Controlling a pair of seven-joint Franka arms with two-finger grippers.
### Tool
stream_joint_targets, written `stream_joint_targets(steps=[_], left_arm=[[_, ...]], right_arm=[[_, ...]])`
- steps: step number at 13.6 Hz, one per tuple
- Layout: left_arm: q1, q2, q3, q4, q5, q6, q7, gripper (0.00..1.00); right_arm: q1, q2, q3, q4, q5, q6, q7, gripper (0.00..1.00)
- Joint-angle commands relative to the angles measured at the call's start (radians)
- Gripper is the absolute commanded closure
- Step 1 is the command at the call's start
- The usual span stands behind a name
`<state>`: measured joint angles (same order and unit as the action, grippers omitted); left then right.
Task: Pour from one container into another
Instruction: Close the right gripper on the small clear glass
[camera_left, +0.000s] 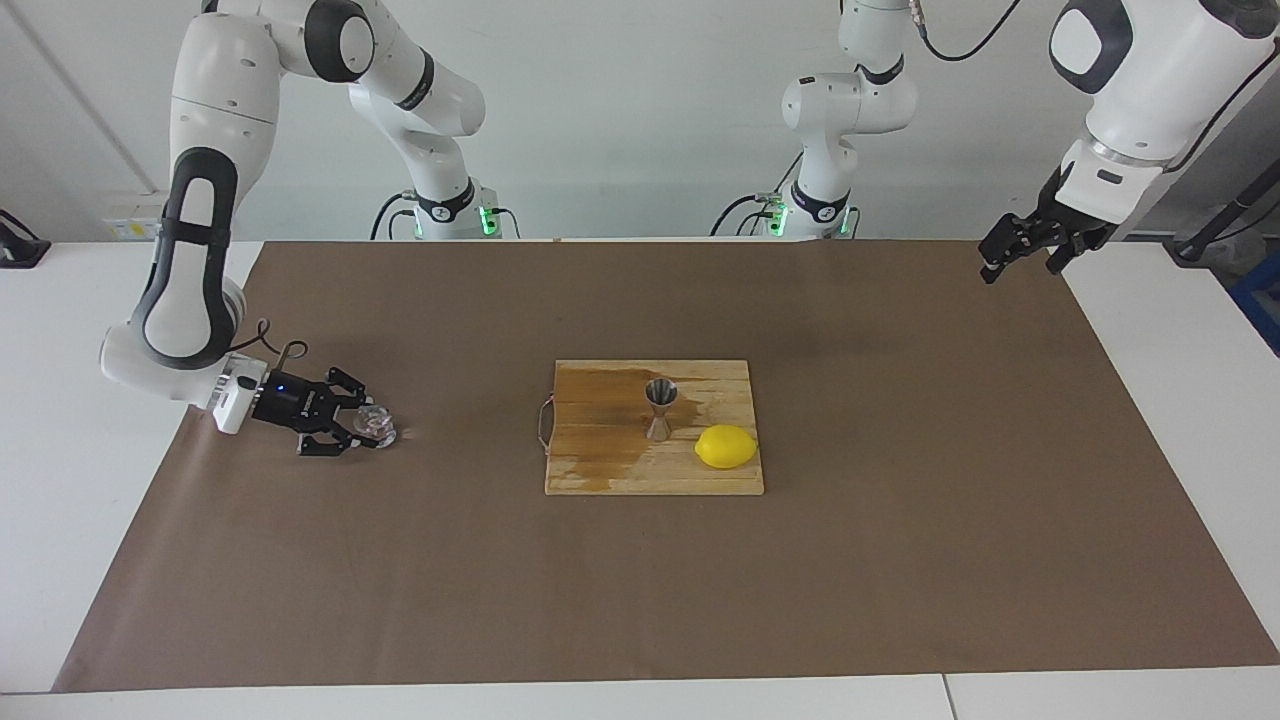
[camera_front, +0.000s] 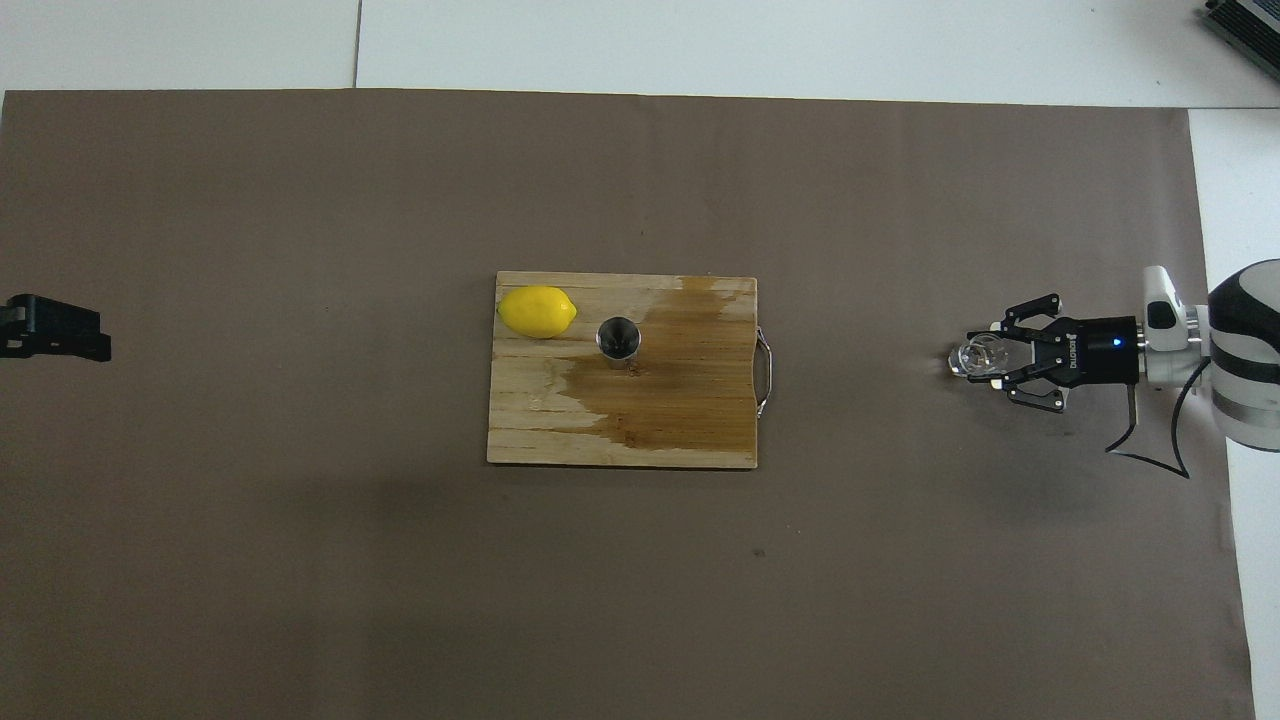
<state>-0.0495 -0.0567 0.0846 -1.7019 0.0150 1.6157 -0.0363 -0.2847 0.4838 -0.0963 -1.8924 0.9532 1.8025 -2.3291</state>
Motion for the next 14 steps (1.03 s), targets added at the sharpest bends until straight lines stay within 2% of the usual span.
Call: stream_joint_targets(steps=[1, 3, 8, 12, 14], left_arm=[[0.022, 0.021, -0.028, 0.007, -0.009, -0.009, 0.006, 0.00], [0.056, 0.054, -0.060, 0.065, -0.009, -0.057, 0.004, 0.00], [0.048, 0.109, -0.060, 0.177, -0.009, -0.166, -0.001, 0.00], [0.046, 0.095, -0.046, 0.182, -0.009, -0.168, 0.006, 0.00], [0.042, 0.077, -0.051, 0.182, 0.002, -0.146, 0.010, 0.00]], right_arm=[[-0.014, 0.004, 0.004, 0.006, 0.030, -0.022, -0.030, 0.54], [-0.014, 0.002, 0.004, 0.007, 0.030, -0.022, -0.027, 0.59], [-0.007, -0.014, 0.004, 0.015, 0.033, -0.019, -0.021, 0.61], [0.007, -0.083, 0.001, 0.021, 0.036, -0.002, 0.055, 0.70], [0.044, -0.122, 0.001, 0.021, 0.035, 0.004, 0.118, 0.70]])
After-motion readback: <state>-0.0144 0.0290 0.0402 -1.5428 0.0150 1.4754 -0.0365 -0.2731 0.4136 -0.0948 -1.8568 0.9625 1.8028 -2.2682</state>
